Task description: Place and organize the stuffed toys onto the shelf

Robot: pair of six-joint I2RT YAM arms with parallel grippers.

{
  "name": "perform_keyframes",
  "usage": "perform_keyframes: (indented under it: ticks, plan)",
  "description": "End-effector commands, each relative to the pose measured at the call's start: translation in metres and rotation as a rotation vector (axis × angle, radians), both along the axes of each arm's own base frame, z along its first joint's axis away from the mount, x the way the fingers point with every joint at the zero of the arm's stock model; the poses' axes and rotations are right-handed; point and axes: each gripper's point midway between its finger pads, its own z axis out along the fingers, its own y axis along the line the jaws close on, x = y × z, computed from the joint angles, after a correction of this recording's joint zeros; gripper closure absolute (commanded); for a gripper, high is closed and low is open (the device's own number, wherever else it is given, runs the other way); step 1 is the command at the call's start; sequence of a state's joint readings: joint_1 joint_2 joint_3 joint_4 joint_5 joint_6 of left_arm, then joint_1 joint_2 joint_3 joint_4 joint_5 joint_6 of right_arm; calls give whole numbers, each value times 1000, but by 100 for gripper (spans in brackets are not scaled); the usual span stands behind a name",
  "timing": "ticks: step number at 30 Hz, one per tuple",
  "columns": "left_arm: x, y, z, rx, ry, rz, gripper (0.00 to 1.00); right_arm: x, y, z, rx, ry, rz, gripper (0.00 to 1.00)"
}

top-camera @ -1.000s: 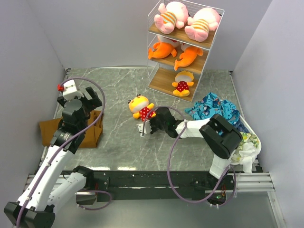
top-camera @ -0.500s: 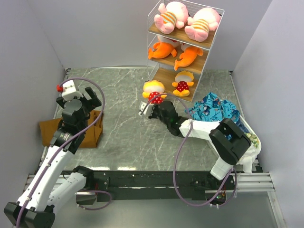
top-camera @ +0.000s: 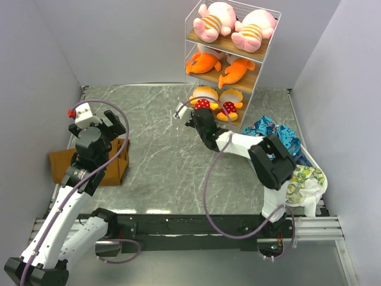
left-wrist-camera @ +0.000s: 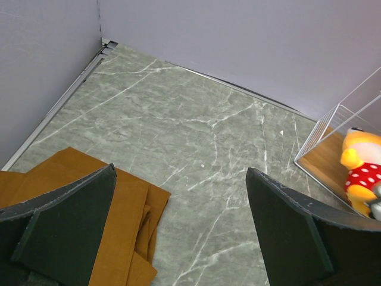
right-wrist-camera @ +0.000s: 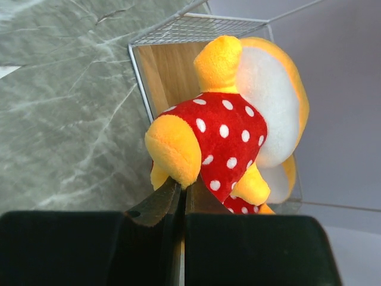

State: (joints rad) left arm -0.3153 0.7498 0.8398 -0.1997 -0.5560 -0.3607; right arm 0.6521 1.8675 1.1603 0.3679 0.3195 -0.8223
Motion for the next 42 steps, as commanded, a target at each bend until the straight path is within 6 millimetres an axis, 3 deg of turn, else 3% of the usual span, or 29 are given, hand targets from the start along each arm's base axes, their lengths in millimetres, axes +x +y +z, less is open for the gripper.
perform_keyframes:
  ticks: [1, 6, 7, 8, 10, 16, 19, 27, 30, 36, 42]
  plan:
    - [-1, 4, 10, -19, -42, 25, 4, 35, 0, -4, 15, -26, -79, 100]
    - [0, 5, 9, -17, -38, 28, 4, 61, 7, -7, 29, -54, -82, 100]
    - [0, 5, 8, -16, -38, 30, 4, 64, 6, -20, 14, -27, -88, 99]
    - [0, 5, 8, -16, -37, 31, 4, 73, 5, -14, 25, -37, -97, 92]
    - [0, 6, 8, -14, -34, 36, 4, 80, 2, -23, 13, -26, -116, 91]
    - [1, 6, 8, -12, -33, 36, 4, 97, -2, -17, -4, -75, -145, 87]
    - [2, 6, 6, -11, -30, 37, 4, 105, -2, -16, 4, -74, -142, 81]
    - [2, 5, 5, -11, -26, 33, 4, 111, 7, -25, -20, -48, -92, 64]
    - [2, 5, 5, -10, -25, 34, 4, 107, 6, -20, -15, -51, -89, 63]
    - [0, 6, 7, -14, -33, 34, 3, 96, 6, -2, 3, -58, -62, 43]
    - [0, 4, 5, -17, -34, 27, 4, 92, 9, 2, 0, -65, -49, 40]
